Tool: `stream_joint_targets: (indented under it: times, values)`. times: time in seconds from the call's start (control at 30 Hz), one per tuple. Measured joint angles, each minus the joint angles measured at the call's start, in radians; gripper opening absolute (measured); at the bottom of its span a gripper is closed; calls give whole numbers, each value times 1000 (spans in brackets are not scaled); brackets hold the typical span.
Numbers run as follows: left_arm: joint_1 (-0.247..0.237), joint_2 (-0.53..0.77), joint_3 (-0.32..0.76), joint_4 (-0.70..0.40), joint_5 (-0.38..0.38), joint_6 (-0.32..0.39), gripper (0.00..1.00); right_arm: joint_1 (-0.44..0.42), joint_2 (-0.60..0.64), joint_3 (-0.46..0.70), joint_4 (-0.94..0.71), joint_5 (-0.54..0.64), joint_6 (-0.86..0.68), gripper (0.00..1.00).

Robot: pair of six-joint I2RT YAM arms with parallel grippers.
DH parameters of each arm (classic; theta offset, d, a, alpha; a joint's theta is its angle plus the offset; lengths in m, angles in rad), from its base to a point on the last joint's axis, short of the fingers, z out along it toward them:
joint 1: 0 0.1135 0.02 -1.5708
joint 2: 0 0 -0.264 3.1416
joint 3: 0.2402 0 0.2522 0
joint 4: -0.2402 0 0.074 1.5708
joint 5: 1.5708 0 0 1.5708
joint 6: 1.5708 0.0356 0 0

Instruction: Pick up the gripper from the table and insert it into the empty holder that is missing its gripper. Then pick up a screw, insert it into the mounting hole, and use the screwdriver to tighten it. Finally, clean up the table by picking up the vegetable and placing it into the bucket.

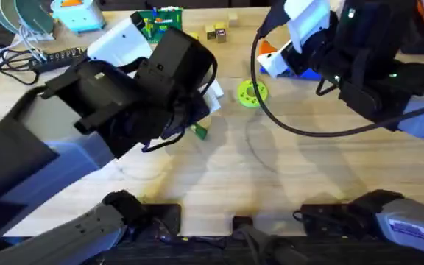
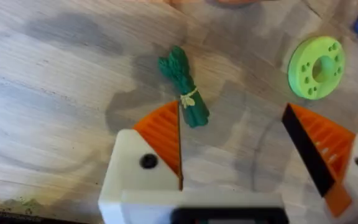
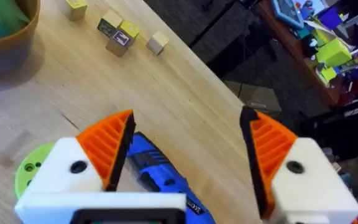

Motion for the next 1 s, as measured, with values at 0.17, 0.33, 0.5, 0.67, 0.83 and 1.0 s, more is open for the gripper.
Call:
stream_joint_targets:
  times: [0.17, 0.33, 0.5, 0.67, 0.83, 1.0]
  values:
    - [0, 29, 0, 0, -35, -10, 993, 0, 0, 0, 0, 0, 3, 991]
    - [0, 126, 0, 1, -46, -11, 993, 0, 0, 0, -15, 0, 3, 991]
    - [0, 233, 0, 11, -42, -32, 993, 0, 0, 0, -34, 0, 4, 991]
    - [0, 294, 0, 11, -42, -86, 992, 0, 0, 0, -34, 0, 6, 991]
    - [9, 339, 0, 13, -42, -144, 993, 0, 0, 0, -34, 0, 6, 991]
    - [29, 380, 0, 59, -41, -169, 992, 0, 0, 0, -34, 0, 6, 991]
